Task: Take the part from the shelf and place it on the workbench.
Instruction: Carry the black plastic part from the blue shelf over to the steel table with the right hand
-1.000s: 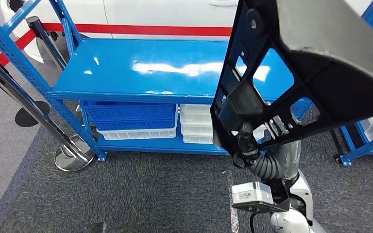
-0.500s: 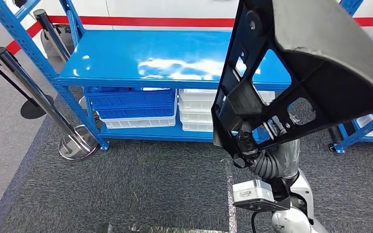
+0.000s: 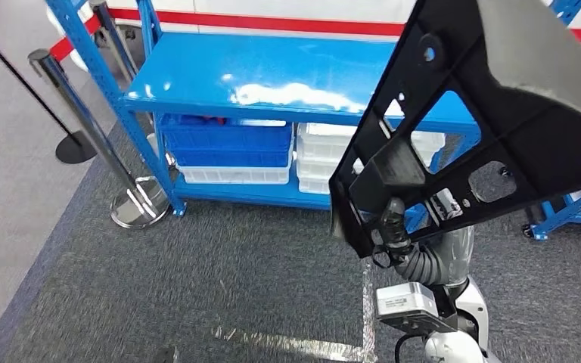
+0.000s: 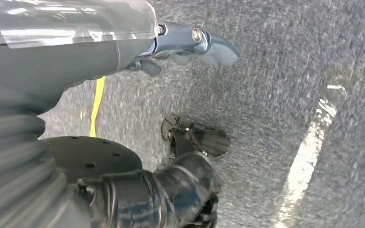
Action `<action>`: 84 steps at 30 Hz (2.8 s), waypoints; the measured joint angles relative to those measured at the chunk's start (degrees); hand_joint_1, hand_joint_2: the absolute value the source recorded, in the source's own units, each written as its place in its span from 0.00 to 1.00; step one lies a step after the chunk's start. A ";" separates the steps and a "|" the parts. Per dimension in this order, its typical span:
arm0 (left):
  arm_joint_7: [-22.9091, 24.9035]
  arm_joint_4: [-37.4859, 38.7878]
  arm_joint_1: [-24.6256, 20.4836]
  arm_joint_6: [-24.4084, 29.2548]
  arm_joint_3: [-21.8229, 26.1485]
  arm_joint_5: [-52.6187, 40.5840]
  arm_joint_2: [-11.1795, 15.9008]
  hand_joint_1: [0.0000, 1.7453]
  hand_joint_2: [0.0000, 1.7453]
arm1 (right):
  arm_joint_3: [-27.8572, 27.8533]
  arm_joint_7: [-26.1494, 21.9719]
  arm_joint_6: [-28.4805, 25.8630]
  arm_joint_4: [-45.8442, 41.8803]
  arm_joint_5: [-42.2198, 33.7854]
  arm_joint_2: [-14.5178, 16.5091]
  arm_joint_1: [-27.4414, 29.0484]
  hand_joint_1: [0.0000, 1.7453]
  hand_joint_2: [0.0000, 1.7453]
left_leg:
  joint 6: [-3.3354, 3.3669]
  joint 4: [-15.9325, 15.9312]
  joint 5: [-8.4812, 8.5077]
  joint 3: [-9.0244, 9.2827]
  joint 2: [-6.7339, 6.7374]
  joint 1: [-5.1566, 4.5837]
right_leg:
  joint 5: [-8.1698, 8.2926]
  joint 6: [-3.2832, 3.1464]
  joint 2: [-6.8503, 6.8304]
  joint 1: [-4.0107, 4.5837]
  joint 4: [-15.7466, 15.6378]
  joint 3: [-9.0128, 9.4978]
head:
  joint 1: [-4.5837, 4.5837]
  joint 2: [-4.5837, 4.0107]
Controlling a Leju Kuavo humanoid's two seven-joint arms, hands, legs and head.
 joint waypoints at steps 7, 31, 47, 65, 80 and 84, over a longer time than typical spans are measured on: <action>0.58 0.05 0.11 -0.09 0.00 -0.04 0.69 0.00 1.00 | -1.17 -1.94 -0.08 0.78 -1.13 0.78 2.07 1.00 1.00 | -2.34 10.34 -5.41 -5.68 1.87 0.41 | 1.11 -1.87 -4.22 -0.40 -0.68 -0.44 | -0.67 0.00; -0.87 0.11 0.15 -0.85 0.00 0.15 3.49 0.00 1.00 | -1.98 -4.70 -0.08 3.53 -3.79 2.11 3.18 1.00 1.00 | -0.43 0.94 1.05 -1.90 -4.36 0.23 | -0.32 -0.12 2.26 -0.57 1.08 -0.51 | -0.16 0.00; 1.53 0.55 0.22 -3.40 -0.08 -0.44 4.76 0.00 1.00 | -1.98 -3.14 0.92 2.26 -3.66 2.06 5.08 1.00 1.00 | -0.95 0.22 1.31 -1.63 6.55 -0.71 | -0.37 -0.68 -9.10 0.23 -0.31 0.79 | -1.01 0.00; 2.23 0.86 -0.38 -3.98 -1.46 -3.80 4.99 0.00 1.00 | -1.98 -1.51 2.02 -0.57 -2.91 1.25 7.61 1.00 1.00 | -1.78 1.64 1.83 -3.73 -3.47 0.51 | -0.35 -0.49 -0.39 -0.91 0.51 0.05 | -0.52 0.00; 3.36 1.02 0.05 -1.30 -1.87 -0.56 5.16 0.00 1.00 | -1.97 -11.76 6.32 2.24 -17.31 2.78 5.37 1.00 1.00 | 0.08 -0.55 2.90 -2.59 4.60 -0.42 | -1.77 0.14 -8.87 0.16 -0.31 1.89 | -1.10 0.00; 3.79 1.05 0.14 -1.19 -1.87 -0.38 5.08 0.00 1.00 | -1.96 -12.26 6.35 3.22 -17.78 2.93 5.27 1.00 1.00 | 0.87 -1.54 3.42 -1.92 1.93 0.00 | -7.09 0.49 -3.20 0.02 10.54 -3.24 | -0.73 0.00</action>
